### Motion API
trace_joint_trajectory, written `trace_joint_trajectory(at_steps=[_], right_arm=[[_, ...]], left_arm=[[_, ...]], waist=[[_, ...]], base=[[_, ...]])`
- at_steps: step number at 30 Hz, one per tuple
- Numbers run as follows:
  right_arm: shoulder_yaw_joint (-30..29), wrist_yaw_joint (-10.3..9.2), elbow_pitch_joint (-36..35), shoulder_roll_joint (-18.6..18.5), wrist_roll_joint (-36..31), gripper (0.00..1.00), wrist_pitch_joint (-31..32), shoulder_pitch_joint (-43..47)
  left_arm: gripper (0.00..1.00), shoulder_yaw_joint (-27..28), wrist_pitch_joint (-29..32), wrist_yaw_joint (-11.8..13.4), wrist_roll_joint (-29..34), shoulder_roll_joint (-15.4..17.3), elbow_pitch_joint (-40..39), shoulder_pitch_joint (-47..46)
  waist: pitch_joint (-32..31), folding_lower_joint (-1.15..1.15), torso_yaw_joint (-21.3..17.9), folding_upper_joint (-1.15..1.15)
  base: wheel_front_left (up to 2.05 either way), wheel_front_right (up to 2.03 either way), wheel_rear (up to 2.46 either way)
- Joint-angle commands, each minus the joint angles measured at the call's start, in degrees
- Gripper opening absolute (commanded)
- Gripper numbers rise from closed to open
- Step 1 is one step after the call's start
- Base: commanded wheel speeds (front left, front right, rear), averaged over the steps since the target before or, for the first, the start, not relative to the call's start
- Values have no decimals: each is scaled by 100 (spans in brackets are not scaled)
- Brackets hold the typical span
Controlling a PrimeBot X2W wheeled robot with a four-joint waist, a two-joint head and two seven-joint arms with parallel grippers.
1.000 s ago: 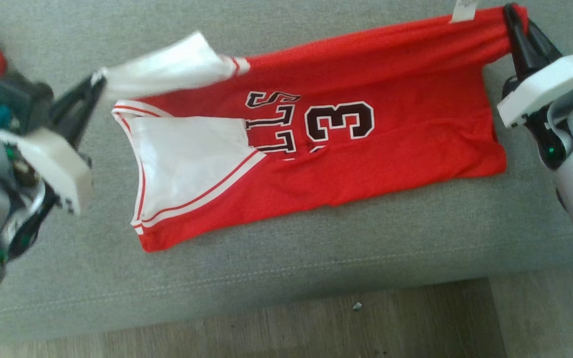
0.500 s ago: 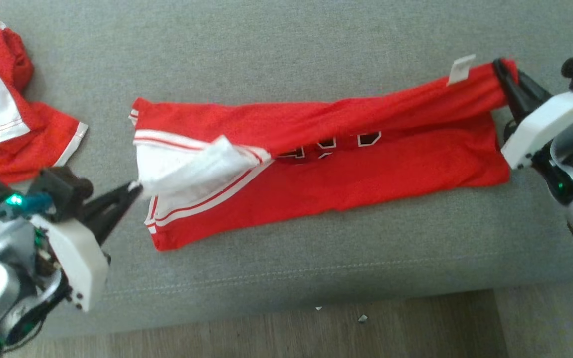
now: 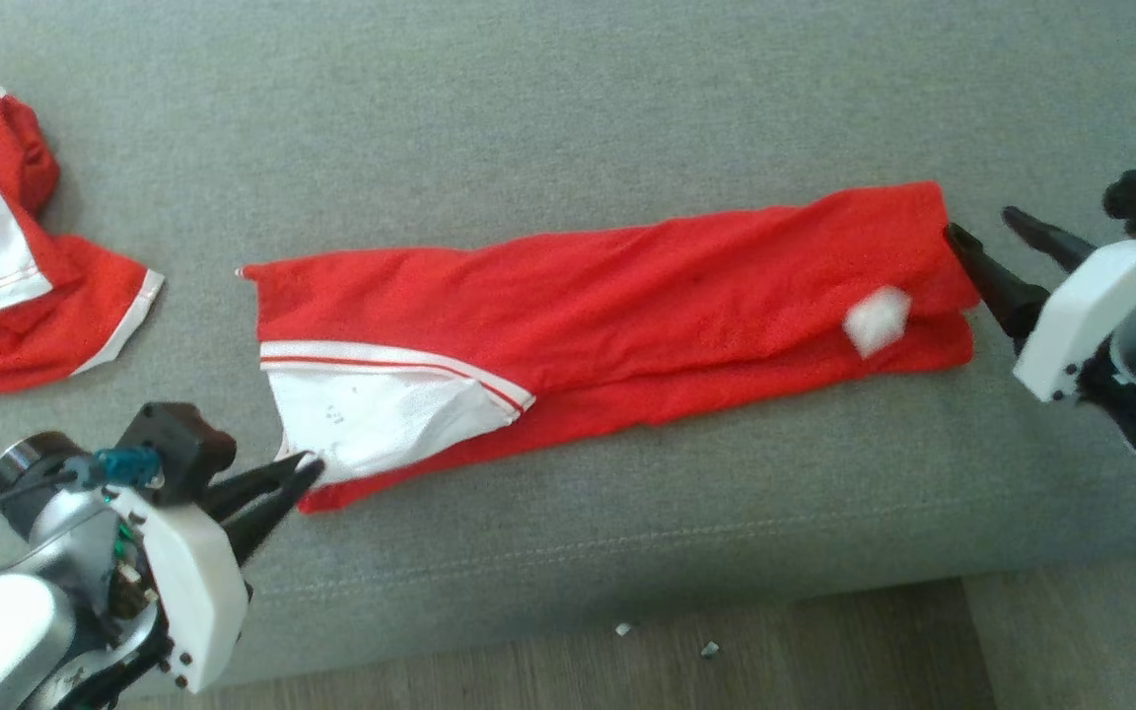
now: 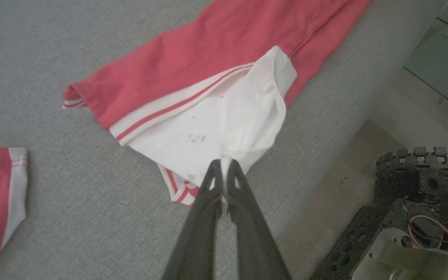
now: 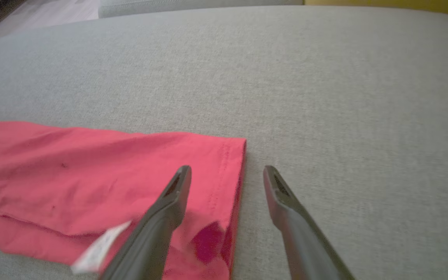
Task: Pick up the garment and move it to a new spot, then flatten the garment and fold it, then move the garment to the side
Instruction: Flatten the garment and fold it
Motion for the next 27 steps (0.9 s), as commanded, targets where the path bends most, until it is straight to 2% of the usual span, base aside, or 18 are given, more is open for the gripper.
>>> trace_joint_trajectory(at_steps=[1,5,9,14,17,22,27], right_arm=[[-152,35,-246,-234,10,100,48,116],[-579,35,-435,-276,-76,100,-20,274],[-1178,35,-630,-40,-290,100,-361,419],[-2031,35,-1023,620,-582,100,-880,757],[-2494,35,-1344,1080,-796,100,-1112,1052],[-3036,35,-1948,1763,-1234,100,-1242,1605],[-3357,35,-2340,2207,-1607,100,-1244,2024]], left_arm=[[100,284,-35,53,5,258,-101,-157],[100,341,-195,196,21,153,-40,-137],[100,561,-583,526,-26,-143,53,-155],[100,996,-1335,1067,-302,-757,221,-56],[100,1244,-1854,1300,-523,-1182,331,79],[100,1621,-2666,1481,-839,-1830,556,310],[100,1971,-2939,1553,-658,-2201,760,445]], waist=[[-63,0,-19,0],[-221,0,-17,0],[-413,0,0,0],[-642,0,34,0],[-742,0,69,0],[-823,0,151,0],[-854,0,203,0]], base=[[0,0,0],[0,0,0],[0,0,0],[0,0,0],[0,0,0],[0,0,0],[0,0,0]])
